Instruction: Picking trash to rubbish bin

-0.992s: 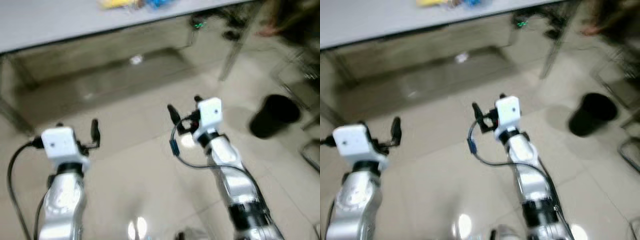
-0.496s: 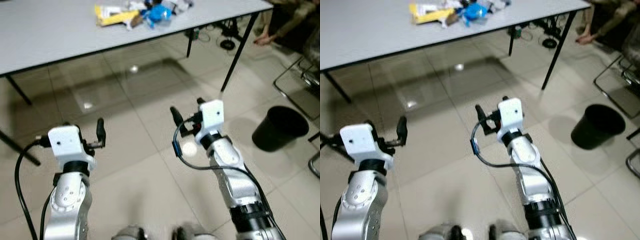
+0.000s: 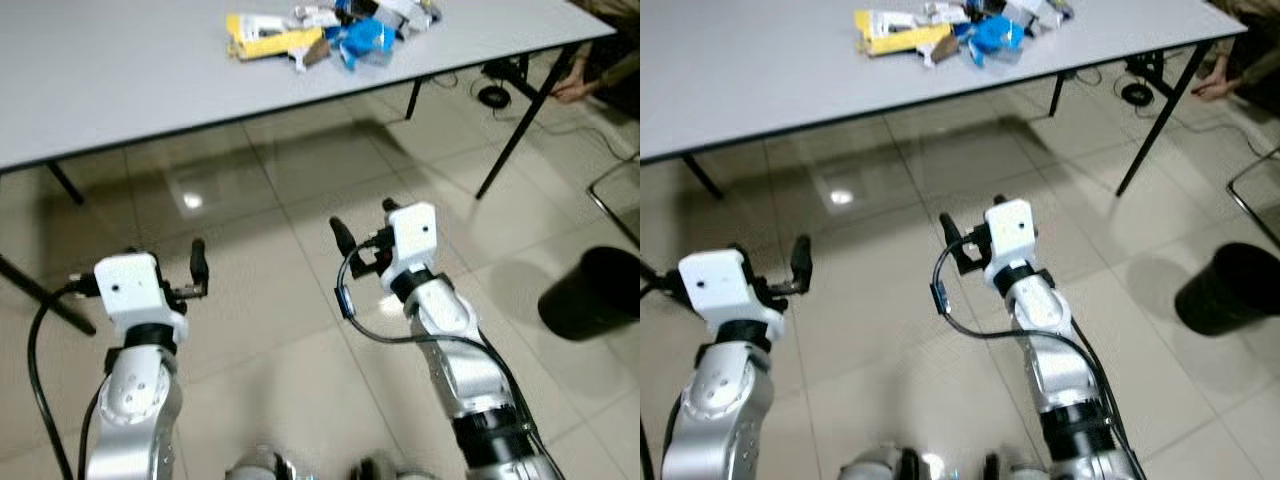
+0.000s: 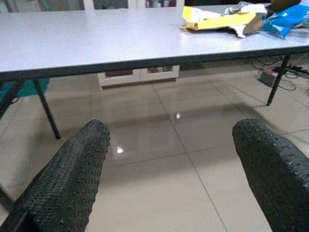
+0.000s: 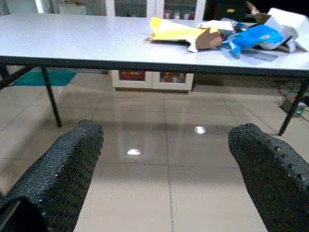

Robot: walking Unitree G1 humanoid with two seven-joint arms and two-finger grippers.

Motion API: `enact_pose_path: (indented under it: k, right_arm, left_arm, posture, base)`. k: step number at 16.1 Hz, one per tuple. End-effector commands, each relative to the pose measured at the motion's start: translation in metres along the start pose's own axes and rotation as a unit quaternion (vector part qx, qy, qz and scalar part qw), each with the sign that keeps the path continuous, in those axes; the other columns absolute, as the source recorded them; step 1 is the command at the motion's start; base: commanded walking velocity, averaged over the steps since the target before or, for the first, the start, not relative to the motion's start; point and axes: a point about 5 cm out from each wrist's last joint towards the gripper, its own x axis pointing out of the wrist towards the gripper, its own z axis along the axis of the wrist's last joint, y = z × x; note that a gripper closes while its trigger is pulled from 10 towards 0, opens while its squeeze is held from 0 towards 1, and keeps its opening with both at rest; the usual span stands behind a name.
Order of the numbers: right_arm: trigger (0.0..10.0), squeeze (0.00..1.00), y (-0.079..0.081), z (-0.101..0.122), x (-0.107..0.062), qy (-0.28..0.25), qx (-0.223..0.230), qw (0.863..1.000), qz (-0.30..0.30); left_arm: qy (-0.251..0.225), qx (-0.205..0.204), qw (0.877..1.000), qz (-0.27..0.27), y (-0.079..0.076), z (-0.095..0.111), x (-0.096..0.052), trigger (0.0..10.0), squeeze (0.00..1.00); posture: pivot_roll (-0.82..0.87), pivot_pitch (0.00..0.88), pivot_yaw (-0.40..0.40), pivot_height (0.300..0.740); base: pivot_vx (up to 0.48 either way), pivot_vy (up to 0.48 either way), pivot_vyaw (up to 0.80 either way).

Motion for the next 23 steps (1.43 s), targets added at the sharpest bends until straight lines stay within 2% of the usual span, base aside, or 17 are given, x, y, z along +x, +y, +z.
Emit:
enact_pose_path:
  k: [1, 9, 14, 20, 21, 23]
  right_arm:
    - [10.0, 0.0, -0.0089, 0.0009, -0.0039, -0.003, 0.007, 1.0, -0.015]
    - [10.0, 0.0, -0.008, 0.0012, -0.0032, -0.004, 0.003, 1.0, -0.016]
    - [10.0, 0.0, -0.0069, 0.0011, -0.0022, -0.005, 0.002, 1.0, -0.014]
    - [10.0, 0.0, -0.0065, 0.0018, -0.0025, -0.005, -0.004, 1.0, -0.01]
    - [10.0, 0.0, -0.0064, 0.0017, -0.0024, -0.005, -0.004, 1.0, -0.01]
    - [10.0, 0.0, -0.006, 0.0013, -0.0023, -0.004, -0.004, 1.0, -0.009]
  left_arm:
    - [0.006, -0.001, 1.0, -0.003, -0.0043, -0.0018, -0.001, 10.0, 0.0]
    - [0.011, 0.006, 1.0, -0.001, -0.0042, -0.0036, 0.0, 10.0, 0.0]
    - [0.014, 0.009, 1.0, 0.002, -0.003, -0.0053, 0.0005, 10.0, 0.0]
    - [0.019, -0.003, 1.0, 0.008, -0.0022, -0.0067, 0.0006, 10.0, 0.0]
    - [0.017, -0.018, 1.0, 0.011, -0.0026, -0.0069, 0.0006, 10.0, 0.0]
    - [0.018, -0.009, 1.0, 0.008, -0.0023, -0.0067, 0.0009, 10.0, 0.0]
  posture:
    - [-0.01, 0.176, -0.014, 0.74]
    - [-0.01, 0.176, -0.014, 0.74]
    - [-0.01, 0.168, -0.012, 0.74]
    - [-0.01, 0.168, -0.012, 0.74]
    - [-0.01, 0.168, -0.012, 0.74]
    - [-0.01, 0.168, -0.012, 0.74]
  base:
    - [0.48, 0.0, 0.0]
    - [0.468, 0.0, 0.0]
    - [0.361, -0.311, 0.0]
    - [0.237, -0.388, 0.0]
    - [0.0, 0.0, 0.0]
    - [0.0, 0.0, 0.0]
